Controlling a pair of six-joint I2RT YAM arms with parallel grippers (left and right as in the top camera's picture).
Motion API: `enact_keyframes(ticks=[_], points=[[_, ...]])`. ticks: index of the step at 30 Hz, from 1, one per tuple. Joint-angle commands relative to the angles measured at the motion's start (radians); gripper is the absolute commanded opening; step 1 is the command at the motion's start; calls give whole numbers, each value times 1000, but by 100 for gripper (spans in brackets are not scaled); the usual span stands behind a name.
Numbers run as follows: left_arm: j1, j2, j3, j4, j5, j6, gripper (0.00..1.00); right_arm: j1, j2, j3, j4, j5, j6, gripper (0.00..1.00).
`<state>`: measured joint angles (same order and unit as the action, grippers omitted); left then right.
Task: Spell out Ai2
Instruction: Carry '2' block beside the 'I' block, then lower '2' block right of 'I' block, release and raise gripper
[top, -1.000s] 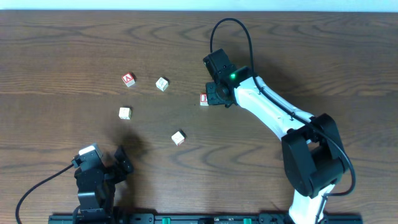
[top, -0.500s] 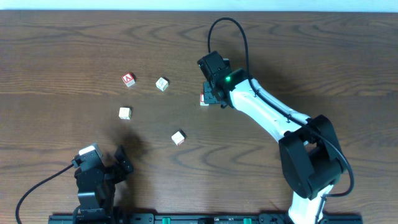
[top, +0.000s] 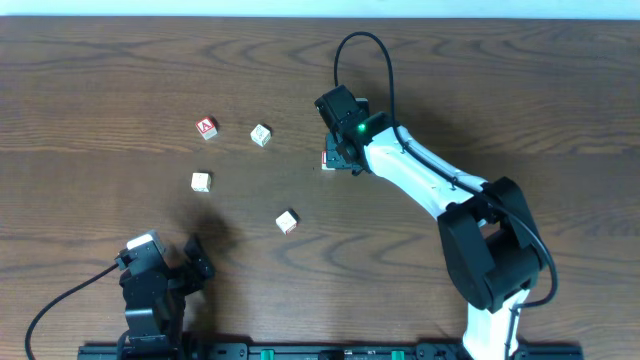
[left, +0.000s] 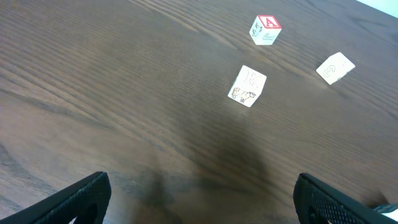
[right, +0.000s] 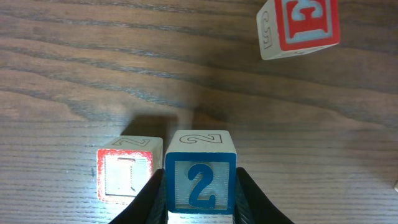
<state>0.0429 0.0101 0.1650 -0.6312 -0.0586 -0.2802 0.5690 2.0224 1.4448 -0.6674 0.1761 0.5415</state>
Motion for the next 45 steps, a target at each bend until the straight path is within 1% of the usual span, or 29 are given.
enact_keyframes(ticks=[1,18,19,20,34,36,39,43,45], points=[[-3,-6,-11,-1,1,8,95,5,25,19,2,-11,20,2],[-3,-6,-11,-1,1,8,95,5,43,19,6,-19,23,2],[-3,-6,-11,-1,1,8,95,5,44,19,6,-19,24,4],[-3,-6,-11,-1,1,8,95,5,45,19,5,-20,24,9],[-3,-6,-11,-1,1,8,95,5,60,19,1,-34,31,16],[-3,-6,-11,-1,1,8,95,5,60,19,2,-34,31,20],[-3,-6,-11,-1,1,8,95,5,60,19,1,-34,31,30],[-3,-6,-11,-1,1,8,95,5,60,19,1,-34,31,37],[-3,-6,-11,-1,1,8,95,5,60,19,2,-34,31,37]])
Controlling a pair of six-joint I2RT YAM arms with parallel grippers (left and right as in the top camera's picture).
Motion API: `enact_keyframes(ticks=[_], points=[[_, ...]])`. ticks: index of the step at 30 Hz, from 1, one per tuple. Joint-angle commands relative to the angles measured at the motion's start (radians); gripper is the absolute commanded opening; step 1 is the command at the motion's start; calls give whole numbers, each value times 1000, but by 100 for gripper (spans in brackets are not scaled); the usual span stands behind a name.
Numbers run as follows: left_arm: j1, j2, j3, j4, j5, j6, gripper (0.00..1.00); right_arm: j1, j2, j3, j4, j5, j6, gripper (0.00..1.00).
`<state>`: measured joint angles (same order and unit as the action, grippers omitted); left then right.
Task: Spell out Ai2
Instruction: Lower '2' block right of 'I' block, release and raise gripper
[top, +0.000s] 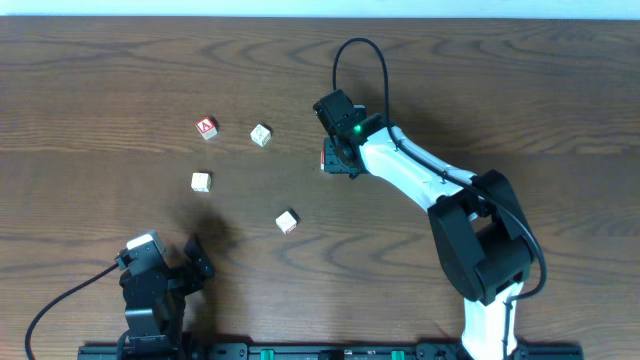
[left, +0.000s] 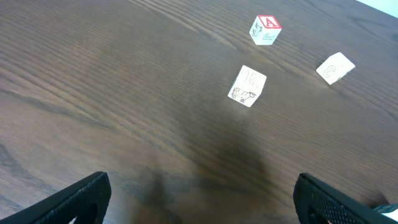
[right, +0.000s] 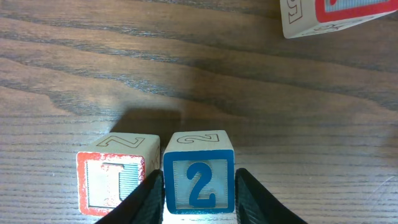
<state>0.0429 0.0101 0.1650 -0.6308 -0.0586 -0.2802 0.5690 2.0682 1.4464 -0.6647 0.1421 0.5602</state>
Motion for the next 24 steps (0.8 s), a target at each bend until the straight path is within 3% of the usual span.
enact_keyframes(ticks=[1,24], points=[[-3,-6,-11,-2,1,8,95,5,14,18,-1,0,12,38],[-3,-6,-11,-2,1,8,95,-35,14,18,34,11,8,41]])
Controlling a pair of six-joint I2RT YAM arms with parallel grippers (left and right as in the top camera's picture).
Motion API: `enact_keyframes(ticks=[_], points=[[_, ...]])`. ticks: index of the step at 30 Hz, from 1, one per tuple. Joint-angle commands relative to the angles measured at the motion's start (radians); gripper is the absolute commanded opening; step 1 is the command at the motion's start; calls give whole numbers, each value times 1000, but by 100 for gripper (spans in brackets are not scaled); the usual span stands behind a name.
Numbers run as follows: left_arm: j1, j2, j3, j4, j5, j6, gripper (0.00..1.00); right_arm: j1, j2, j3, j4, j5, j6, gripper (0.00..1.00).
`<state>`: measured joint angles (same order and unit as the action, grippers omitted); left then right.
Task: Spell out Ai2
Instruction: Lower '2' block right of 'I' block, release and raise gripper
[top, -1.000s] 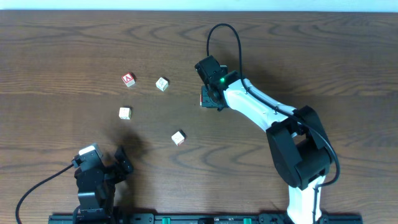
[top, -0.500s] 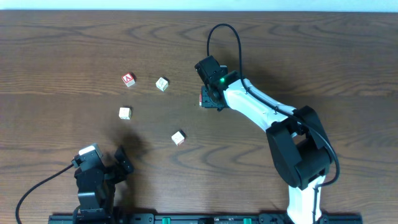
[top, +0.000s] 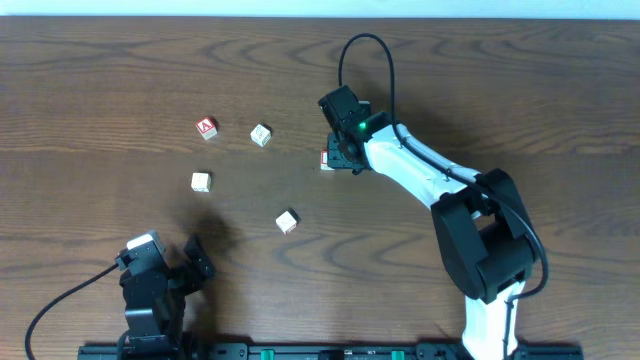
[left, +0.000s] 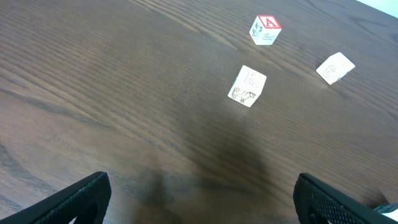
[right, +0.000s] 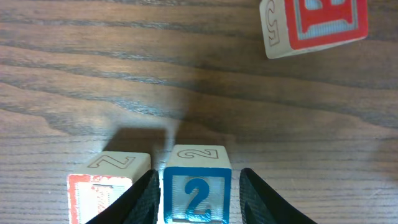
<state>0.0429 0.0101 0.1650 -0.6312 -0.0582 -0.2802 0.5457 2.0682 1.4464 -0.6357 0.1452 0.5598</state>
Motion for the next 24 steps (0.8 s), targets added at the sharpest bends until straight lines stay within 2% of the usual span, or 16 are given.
enact_keyframes(ticks=[1,24], points=[[-3,-6,-11,-1,0,8,95,-12,14,18,6,8,8,41],[-3,-6,-11,-1,0,8,95,-43,14,18,79,8,-16,41]])
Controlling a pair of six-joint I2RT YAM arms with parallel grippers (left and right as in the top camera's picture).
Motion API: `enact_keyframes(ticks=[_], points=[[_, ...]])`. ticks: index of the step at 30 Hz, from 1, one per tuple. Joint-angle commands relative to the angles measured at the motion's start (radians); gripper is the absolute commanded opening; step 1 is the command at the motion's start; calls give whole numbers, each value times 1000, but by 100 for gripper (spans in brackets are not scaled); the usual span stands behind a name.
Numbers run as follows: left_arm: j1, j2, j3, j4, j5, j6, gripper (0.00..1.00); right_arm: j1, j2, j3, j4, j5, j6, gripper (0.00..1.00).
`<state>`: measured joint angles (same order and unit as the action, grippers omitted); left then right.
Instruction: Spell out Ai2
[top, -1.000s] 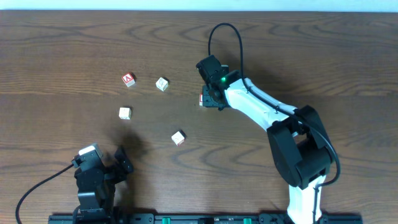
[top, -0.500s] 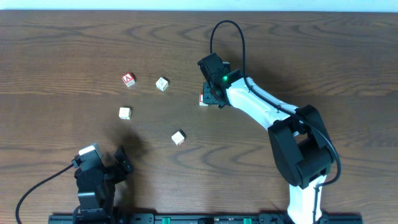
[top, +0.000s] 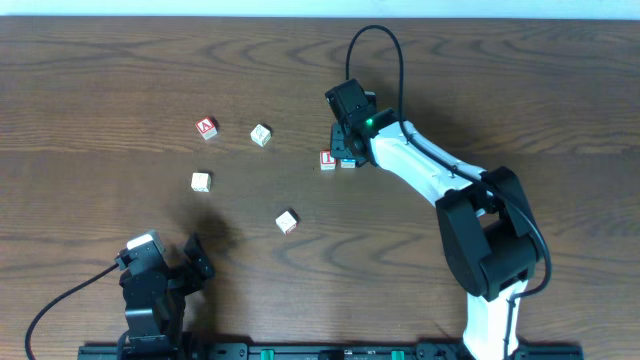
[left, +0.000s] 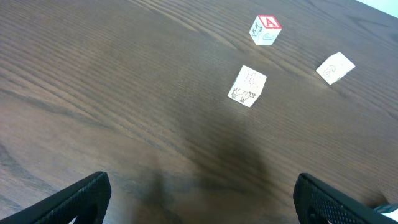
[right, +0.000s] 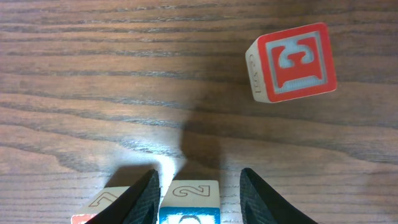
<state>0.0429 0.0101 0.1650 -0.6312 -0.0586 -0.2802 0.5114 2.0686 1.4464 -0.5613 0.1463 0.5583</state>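
Observation:
The blue 2 block (top: 346, 160) stands on the table, touching the right side of the red I block (top: 327, 159). My right gripper (right: 199, 186) is open and raised above the 2 block (right: 189, 200), one finger either side with a gap on the right. Only the top edge of the I block (right: 115, 200) shows in the right wrist view. The red A block (top: 206, 127) lies far to the left, also seen as the A block (left: 266, 28). My left gripper (left: 199, 205) is open over bare wood at the near left.
A red block with another glyph (right: 291, 62) lies just beyond the pair. Three pale blocks are scattered on the left: one (top: 261, 134) beside the A block, one (top: 201, 181) with a drawing, one (top: 287, 221) nearer the front.
My right gripper has moved up and back from the 2 block, so less of the block shows between the fingers. The block stays beside the I block. The left arm has not moved.
My right gripper was shut on the 2 block, next to the I block. Then the block stood against the I block, fingers still on it. Then the fingers stood apart from it. Now the gripper is higher and the block rests alone.

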Motion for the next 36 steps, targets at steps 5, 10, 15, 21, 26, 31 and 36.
enact_keyframes(ticks=[5,10,15,21,26,31,36], points=[[-3,-6,-11,-1,1,8,95,-9,14,18,3,7,-17,38],[-3,-6,-11,-1,1,8,95,-16,14,37,-8,7,-19,35],[-3,-6,-11,-1,1,8,95,-31,14,72,-29,9,-35,32],[-3,-6,-11,-1,1,8,95,-56,14,80,-76,11,-36,16],[-3,-6,-11,-1,1,8,95,-65,14,80,-121,10,-36,2],[-3,-6,-11,-1,1,8,95,-65,14,79,-147,2,-36,2],[-3,-6,-11,-1,1,8,95,-65,14,79,-170,-8,-37,1]])
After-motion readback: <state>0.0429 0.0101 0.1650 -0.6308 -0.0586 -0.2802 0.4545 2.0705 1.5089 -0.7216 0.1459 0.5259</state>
